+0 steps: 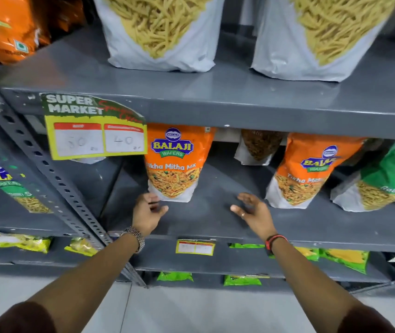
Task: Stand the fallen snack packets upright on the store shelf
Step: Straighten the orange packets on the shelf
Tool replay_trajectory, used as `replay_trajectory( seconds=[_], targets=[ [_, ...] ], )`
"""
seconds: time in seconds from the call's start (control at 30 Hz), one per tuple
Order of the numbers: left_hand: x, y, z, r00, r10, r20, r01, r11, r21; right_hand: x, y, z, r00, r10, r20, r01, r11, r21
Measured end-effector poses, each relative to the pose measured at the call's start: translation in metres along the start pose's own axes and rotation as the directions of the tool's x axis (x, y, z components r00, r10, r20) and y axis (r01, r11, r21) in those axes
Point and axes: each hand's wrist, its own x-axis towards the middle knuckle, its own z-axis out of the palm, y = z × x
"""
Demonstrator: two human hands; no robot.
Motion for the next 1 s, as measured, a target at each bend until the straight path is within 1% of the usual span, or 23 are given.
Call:
replay_trajectory(
  seconds=[0.13,0.23,0.3,0.4,0.47,0.6,0.67,0.83,1.0],
  targets=[
    [-0.037,0.017,0.066,0.998,-0.027,0.056,0.032,0.995,-0.091,-0.008,0.032,-0.074,0.991,0.079,-0.109,-0.079,0.997,0.007],
    [-0.060,0.042,0.124,0.992,-0.005,0.127,0.019,0.994,-0.110,-0.006,0.051,-0.125,0.985,0.086,-0.150,-0.103,0.989,-0.108],
    [-0.066,0.059,0.153,0.979,0.030,0.201,-0.010,0.995,-0.102,0.001,0.058,-0.149,0.978,0.117,-0.173,-0.140,0.982,-0.124],
    [-0.075,0.092,0.201,0.945,0.071,0.320,-0.046,0.995,-0.083,0.017,0.064,-0.186,0.987,0.114,-0.114,-0.128,0.983,-0.128],
    [-0.075,0.112,0.225,0.933,0.082,0.351,-0.061,0.996,-0.070,0.028,0.060,-0.202,0.993,0.102,-0.065,-0.107,0.991,-0.079],
    [-0.070,0.136,0.254,0.919,0.098,0.383,-0.106,0.994,0.000,0.047,0.051,-0.210,0.997,0.064,0.044,-0.068,0.993,0.096],
    [-0.071,0.139,0.261,0.915,0.084,0.394,-0.103,0.994,0.028,0.052,0.049,-0.206,0.995,0.062,0.073,-0.071,0.989,0.133],
    [-0.076,0.136,0.258,0.925,0.077,0.371,-0.108,0.992,0.066,0.049,0.059,-0.198,0.991,0.130,0.015,-0.130,0.978,0.163],
    [-0.067,0.130,0.239,0.938,0.071,0.338,-0.110,0.989,0.097,0.044,0.052,-0.174,0.991,0.130,-0.015,-0.124,0.970,0.209]
  ],
)
